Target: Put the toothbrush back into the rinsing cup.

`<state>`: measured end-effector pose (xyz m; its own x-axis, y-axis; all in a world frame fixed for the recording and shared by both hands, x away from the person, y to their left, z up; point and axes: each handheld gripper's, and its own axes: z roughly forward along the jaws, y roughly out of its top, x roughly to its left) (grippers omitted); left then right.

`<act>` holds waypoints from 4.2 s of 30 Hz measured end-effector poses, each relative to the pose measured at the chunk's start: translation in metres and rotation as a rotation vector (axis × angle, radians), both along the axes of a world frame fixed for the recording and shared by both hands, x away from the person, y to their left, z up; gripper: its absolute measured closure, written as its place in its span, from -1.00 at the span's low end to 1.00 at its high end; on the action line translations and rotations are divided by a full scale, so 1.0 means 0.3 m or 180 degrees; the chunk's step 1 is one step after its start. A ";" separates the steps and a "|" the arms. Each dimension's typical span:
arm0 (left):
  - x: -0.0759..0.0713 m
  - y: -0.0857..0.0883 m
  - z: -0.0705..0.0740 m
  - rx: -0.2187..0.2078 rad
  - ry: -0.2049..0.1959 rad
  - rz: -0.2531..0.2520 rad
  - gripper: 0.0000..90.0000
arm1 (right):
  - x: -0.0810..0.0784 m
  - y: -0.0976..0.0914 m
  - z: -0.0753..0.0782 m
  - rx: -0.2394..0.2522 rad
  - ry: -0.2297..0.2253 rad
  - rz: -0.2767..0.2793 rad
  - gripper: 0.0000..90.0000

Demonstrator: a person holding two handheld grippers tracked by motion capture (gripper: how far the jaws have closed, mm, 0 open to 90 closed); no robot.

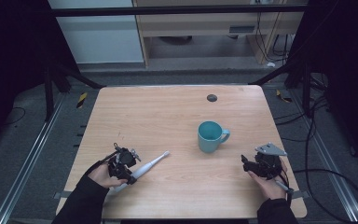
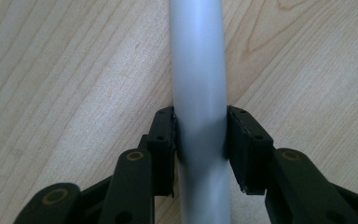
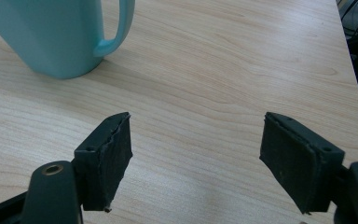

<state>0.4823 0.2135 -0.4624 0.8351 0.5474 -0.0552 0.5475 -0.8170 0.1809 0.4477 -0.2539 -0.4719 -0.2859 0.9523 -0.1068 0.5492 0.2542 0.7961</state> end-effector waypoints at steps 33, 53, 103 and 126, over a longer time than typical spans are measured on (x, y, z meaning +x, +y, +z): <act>-0.025 0.054 0.108 -0.0360 -0.0345 0.0241 0.47 | -0.004 -0.008 0.000 -0.0001 0.0006 -0.0021 -0.46; -0.034 0.097 0.225 -0.1363 -0.1312 0.0921 0.47 | -0.005 -0.010 0.003 -0.0002 -0.0062 -0.0078 -0.49; 0.186 -0.435 0.342 -0.2672 -0.2158 0.1082 0.47 | -0.006 0.001 0.000 0.0115 -0.0068 -0.0034 -0.56; 0.199 -0.595 0.292 -0.2772 -0.2256 0.1145 0.47 | -0.006 -0.002 0.001 0.0086 -0.0088 -0.0040 -0.58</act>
